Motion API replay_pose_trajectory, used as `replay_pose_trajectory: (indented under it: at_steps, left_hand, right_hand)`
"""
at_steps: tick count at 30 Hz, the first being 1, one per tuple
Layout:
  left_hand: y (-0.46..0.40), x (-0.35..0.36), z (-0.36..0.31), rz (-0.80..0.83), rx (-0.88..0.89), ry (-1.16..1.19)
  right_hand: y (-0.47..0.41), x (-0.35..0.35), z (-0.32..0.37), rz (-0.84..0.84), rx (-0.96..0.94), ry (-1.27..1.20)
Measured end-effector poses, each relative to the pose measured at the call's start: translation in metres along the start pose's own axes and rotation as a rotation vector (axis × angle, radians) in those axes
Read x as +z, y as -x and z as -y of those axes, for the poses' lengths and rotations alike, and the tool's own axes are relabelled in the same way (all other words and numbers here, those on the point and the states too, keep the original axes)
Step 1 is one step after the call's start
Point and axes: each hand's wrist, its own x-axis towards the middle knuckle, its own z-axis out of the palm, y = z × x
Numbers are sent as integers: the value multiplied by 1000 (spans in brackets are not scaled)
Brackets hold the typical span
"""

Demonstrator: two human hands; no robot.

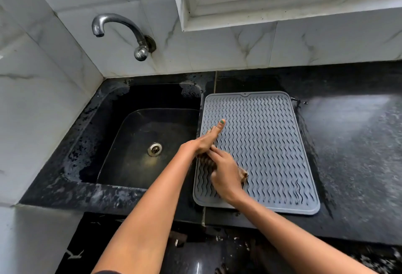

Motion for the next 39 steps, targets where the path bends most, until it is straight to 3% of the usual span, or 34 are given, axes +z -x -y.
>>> replay_pose_trajectory:
  at_steps: [3,7,12,16,21,23,29,32,35,37,39]
  left_hand:
    - [7,6,3,-11,20,34]
    - [10,12,5,-54,82,-63]
    - [8,15,5,-81,88,-53]
    - [7,14,12,-49,41,151]
    - [7,26,25,-86,112,206]
    - [3,29,28,-117,102,169]
    - [-4,27,31,-160,100,205]
    - [5,29,33,-359,153,159]
    - [26,32,47,-596,215,-134]
    - [46,37,65,-734,178,-337]
    - [65,50,81,-786,31,-429]
  right_hand:
    - [7,7,-6,189,-283,259]
    - [49,6,-17,223,-425,245]
    - [46,-15,-6,360,-337,118]
    - [10,-23,-5,65,-166,16]
    - [29,-11,-17,125,-354,309]
    - [49,-5,-24,96,-359,298]
    - [86,-10,-13,217,-371,242]
    - [62,-27,-7,278,-151,55]
    - [35,-40,-8,192,180,-304]
    - [24,-40,-7,195,114,-243]
    - [16,-32,-10,317,-18,-70]
